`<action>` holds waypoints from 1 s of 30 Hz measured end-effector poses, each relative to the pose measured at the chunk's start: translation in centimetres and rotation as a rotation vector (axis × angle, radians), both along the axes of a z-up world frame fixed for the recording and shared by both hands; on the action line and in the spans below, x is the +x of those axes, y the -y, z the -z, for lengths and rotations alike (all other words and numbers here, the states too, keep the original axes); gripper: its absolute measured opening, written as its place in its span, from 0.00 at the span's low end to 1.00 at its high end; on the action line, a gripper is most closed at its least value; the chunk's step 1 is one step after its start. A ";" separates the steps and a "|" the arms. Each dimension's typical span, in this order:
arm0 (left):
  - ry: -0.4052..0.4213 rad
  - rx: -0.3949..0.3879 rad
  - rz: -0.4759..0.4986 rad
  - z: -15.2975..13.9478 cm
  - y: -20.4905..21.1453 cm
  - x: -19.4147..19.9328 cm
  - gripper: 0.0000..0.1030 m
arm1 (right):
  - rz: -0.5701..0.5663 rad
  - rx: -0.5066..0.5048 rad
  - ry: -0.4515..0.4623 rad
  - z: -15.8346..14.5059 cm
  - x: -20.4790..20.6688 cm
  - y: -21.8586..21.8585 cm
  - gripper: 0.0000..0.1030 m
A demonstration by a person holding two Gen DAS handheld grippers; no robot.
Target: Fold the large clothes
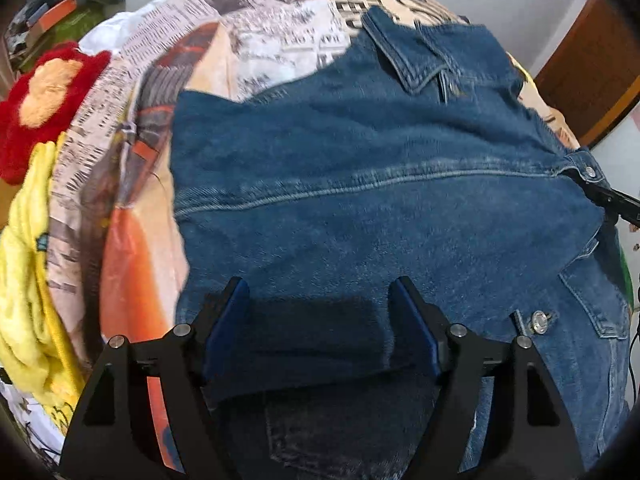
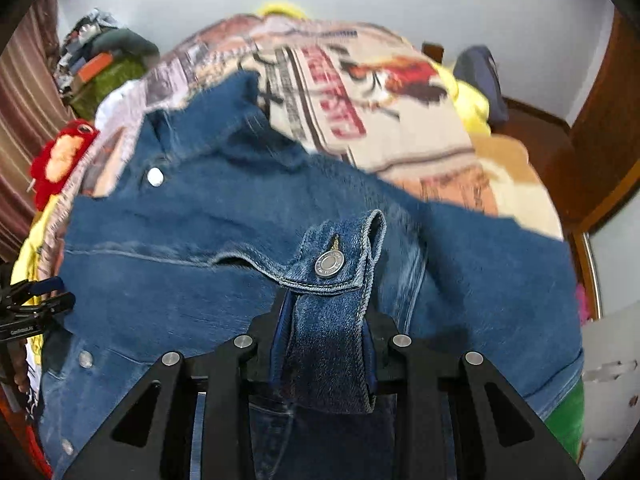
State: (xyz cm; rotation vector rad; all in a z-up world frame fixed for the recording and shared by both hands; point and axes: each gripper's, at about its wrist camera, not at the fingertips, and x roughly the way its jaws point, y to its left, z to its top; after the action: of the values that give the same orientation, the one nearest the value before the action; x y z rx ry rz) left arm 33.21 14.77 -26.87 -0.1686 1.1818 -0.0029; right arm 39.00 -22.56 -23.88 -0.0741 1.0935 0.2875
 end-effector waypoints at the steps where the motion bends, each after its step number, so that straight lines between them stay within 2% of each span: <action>1: 0.000 -0.004 -0.002 0.1 -0.1 0.0 0.72 | 0.002 -0.002 -0.009 0.4 0.0 0.1 0.26; 4: 0.003 -0.026 -0.013 0.4 -0.7 0.0 0.81 | -0.010 -0.024 -0.041 1.6 0.0 -0.1 0.27; 5: 0.004 -0.030 -0.019 0.5 -0.9 -0.1 0.83 | -0.017 -0.038 -0.046 1.8 -0.1 -0.2 0.30; 7: 0.000 -0.033 -0.025 0.7 -1.2 -0.2 0.84 | -0.026 -0.073 -0.049 1.9 -0.3 -0.3 0.42; 9: 0.001 -0.013 -0.026 0.4 -1.2 -0.4 0.84 | -0.025 -0.154 -0.038 1.9 -0.6 -0.4 0.72; 11: 0.004 0.022 -0.021 0.0 -1.0 -0.7 0.84 | -0.034 -0.192 -0.005 1.4 -1.3 -0.1 0.78; 16: 0.017 0.057 -0.010 -1.4 -0.4 -0.8 0.84 | -0.028 -0.105 -0.014 -0.6 -2.5 1.8 0.78; 26: 0.212 0.083 0.058 -9.1 3.8 1.1 0.84 | 0.124 0.076 0.088 -6.7 -3.7 8.8 0.79; 30: 0.270 0.069 0.109 -11.1 6.7 3.0 0.85 | 0.216 0.080 0.101 -7.6 -3.3 12.8 0.79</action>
State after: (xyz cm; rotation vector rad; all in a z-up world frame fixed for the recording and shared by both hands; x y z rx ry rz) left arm 36.18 8.04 -15.82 -0.0403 0.9189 -0.0787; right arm 35.66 -35.39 -16.29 0.0997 0.9794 0.1320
